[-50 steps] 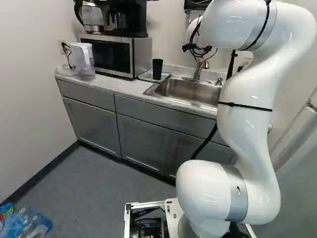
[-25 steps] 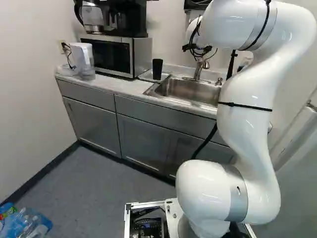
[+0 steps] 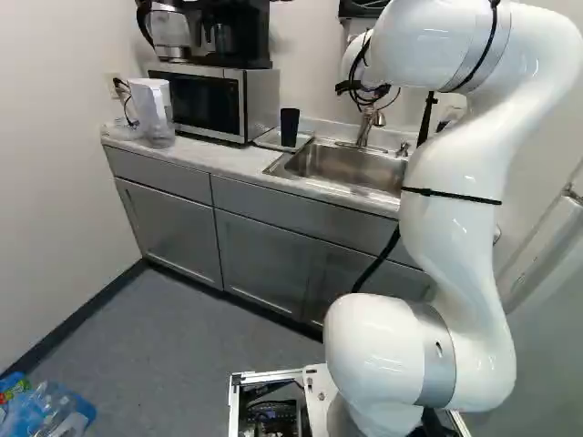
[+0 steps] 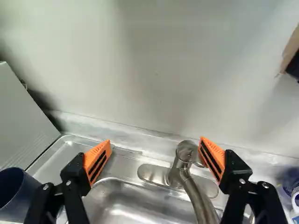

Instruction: Rinse the cup and place it in the tray

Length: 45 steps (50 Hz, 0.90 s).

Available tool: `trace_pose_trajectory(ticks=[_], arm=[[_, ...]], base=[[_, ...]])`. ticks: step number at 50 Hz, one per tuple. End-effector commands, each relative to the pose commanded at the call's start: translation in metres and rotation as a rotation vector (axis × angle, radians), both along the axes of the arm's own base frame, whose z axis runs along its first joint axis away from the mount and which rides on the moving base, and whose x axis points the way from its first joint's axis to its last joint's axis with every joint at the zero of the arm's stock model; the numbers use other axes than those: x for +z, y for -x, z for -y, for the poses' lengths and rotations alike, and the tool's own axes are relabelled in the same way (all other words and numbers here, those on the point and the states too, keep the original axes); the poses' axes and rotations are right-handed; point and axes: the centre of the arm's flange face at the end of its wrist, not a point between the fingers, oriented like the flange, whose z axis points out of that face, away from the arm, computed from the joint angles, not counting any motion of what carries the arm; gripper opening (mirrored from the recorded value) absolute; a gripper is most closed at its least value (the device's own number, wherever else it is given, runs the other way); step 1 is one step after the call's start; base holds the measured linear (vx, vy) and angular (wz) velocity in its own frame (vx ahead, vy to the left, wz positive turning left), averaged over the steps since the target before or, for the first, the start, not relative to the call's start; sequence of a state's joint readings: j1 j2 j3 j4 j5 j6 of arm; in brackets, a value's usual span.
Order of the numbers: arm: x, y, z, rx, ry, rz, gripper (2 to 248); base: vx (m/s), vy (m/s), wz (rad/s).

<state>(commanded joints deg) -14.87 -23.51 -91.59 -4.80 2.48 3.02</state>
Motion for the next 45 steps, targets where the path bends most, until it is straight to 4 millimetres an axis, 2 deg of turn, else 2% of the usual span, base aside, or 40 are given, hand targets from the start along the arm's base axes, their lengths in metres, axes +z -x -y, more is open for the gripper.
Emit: trace_pose_trajectory(ticks=[29,45], arm=[[0.004,0.027,-0.039,0.046,-0.003,-0.014,247],[0.006,0.05,-0.06,0.072,-0.006,-0.025,247]], base=[[0.0,0.0,0.0],[0.0,0.0,0.0]])
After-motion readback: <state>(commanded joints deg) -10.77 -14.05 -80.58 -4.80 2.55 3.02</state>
